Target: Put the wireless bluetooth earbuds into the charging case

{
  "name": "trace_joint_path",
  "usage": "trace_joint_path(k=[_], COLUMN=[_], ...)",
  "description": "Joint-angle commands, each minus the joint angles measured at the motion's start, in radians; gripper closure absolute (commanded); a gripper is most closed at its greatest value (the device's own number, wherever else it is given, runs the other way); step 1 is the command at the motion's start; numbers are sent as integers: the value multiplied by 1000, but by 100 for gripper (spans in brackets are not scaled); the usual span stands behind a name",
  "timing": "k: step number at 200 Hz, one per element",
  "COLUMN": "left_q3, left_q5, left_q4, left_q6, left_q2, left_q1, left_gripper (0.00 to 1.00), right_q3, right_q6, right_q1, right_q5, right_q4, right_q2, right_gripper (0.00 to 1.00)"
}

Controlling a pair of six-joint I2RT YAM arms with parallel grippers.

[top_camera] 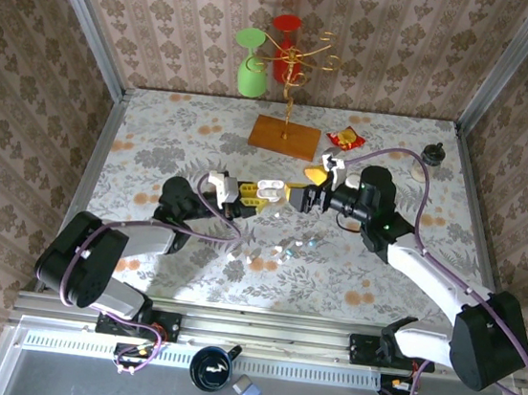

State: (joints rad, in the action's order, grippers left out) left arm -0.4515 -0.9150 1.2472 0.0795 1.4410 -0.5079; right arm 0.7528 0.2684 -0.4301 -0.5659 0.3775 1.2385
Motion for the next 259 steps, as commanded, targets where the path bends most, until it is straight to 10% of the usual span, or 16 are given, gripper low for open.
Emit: trace_joint_path(k=[1,102,238,259], left_q3=[-40,-140,-158,-158], left_q5=[-113,-89,-78,-74], left_q4=[43,46,46,47], left_q6=[85,434,458,454], left_q2=[17,60,59,64], left_q1=[14,3,-26,-26], left_gripper=[100,100,100,88], right_q3=[-16,7,10,5], right_q6=[19,19,27,2], right_q1=[5,-2,-7,-7], right_q5=[-140,-273,-292,-284], right_q4=[41,131,166,147], right_q2=[-18,72,74,54], right_gripper=[15,34,82,86])
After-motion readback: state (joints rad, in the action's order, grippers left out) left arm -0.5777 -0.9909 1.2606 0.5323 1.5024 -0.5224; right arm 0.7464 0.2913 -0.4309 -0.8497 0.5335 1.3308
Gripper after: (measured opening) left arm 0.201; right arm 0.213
